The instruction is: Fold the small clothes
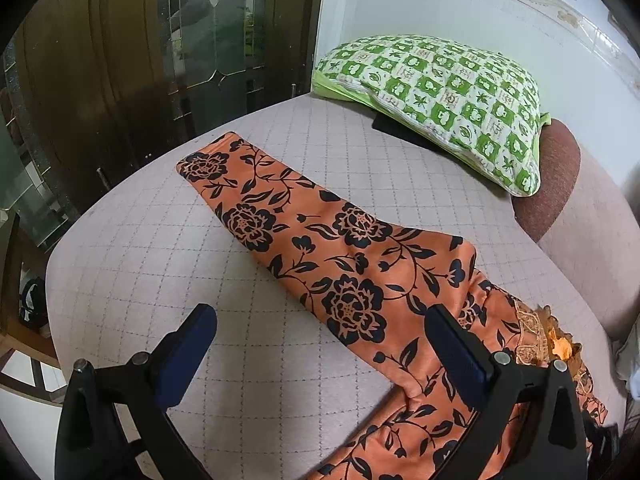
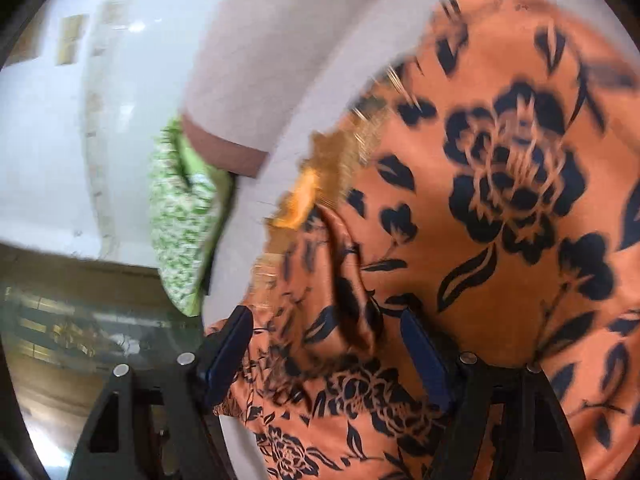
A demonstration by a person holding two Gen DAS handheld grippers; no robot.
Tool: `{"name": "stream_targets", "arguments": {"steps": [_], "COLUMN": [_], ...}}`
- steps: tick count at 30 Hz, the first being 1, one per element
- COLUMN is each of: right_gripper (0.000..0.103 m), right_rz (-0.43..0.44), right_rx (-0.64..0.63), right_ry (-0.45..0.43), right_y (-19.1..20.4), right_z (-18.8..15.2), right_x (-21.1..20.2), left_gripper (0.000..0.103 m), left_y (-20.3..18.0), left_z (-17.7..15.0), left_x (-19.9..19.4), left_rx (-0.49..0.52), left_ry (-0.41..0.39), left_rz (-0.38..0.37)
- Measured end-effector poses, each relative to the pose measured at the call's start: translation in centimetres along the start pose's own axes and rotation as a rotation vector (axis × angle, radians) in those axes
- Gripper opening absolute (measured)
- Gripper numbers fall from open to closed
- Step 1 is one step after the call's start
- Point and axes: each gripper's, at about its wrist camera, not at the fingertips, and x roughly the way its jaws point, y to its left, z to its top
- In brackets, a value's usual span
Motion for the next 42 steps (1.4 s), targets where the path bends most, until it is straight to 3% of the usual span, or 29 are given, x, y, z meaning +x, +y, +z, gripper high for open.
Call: {"name": "stream_targets", "arguments": {"steps": [4, 8, 10, 12, 14, 19, 20, 21, 22, 25, 26, 29, 36, 40, 42], "right_gripper": [0.08, 0.08, 0.08, 0.08, 0.08, 0.077, 0.063, 0.036, 0.026, 0.025, 0.019, 0.019, 0.019, 0.021, 0.022], "right_rz": [0.046, 0.156, 0.186, 0.163, 0.102, 0.072, 0.062, 0.045, 0.014, -0.175, -0.228, -0.18, -0.211, -0.182, -0.147], "right_rx": [-0.089, -0.349, -0.552, -0.72, -0.802, -0.651, -0.597, -0.57, -0.562, -0.553, -0.529, -0.526, -0.713, -0.635, -0.589], "right_ry": [0.007, 0.111, 0.189, 0.25, 0.265, 0.193, 0.169, 0.156, 0.149, 0.192, 0.231, 0.199, 0.065, 0.065, 0.079], "right_y": [4.3, 12.6, 17.0, 19.4, 19.5, 14.6, 13.2, 12.4, 11.9, 9.4, 8.1, 7.5, 4.9, 0.7, -0.3], "right_z": [-0.9, -3.9, -6.7, -8.8, -9.9, -7.7, -7.0, -6.6, -6.5, -6.5, -6.4, -6.4, -7.9, -7.2, -6.6], "right_x": [2.5, 5.1, 6.2, 7.3, 8.1, 6.2, 6.1, 6.3, 6.3, 8.4, 9.4, 8.0, 1.3, -1.6, -1.7], "left_gripper": [0.103, 0.103, 0.103, 0.103, 0.103, 0.103, 0.103, 0.103, 0.103, 0.103, 0.103, 0.103, 0.103, 0.103, 0.103], "left_y": [0.3, 1.0, 1.5, 1.8, 2.1, 3.0, 3.3, 3.7, 4.4, 6.8, 7.9, 10.4, 14.3, 15.3, 15.4], "left_z": [0.2, 0.4, 0.5, 0.5, 0.6, 0.8, 0.8, 0.9, 1.0, 1.1, 1.1, 1.3, 2.3, 2.4, 2.3], "left_x": [0.2, 0.3, 0.4, 0.5, 0.6, 1.3, 1.6, 2.0, 2.4, 3.7, 4.2, 5.6, 8.3, 10.2, 10.6], "left_rx": [-0.006, -0.03, -0.041, -0.048, -0.052, -0.059, -0.066, -0.076, -0.094, -0.178, -0.213, -0.298, -0.424, -0.5, -0.549], "left_ry": [0.002, 0.002, 0.002, 0.007, 0.013, 0.039, 0.05, 0.061, 0.077, 0.117, 0.131, 0.159, 0.179, 0.193, 0.162], "left_rz": [0.014, 0.022, 0.03, 0.029, 0.026, 0.025, 0.027, 0.032, 0.038, 0.062, 0.067, 0.065, 0.004, -0.133, -0.186]}}
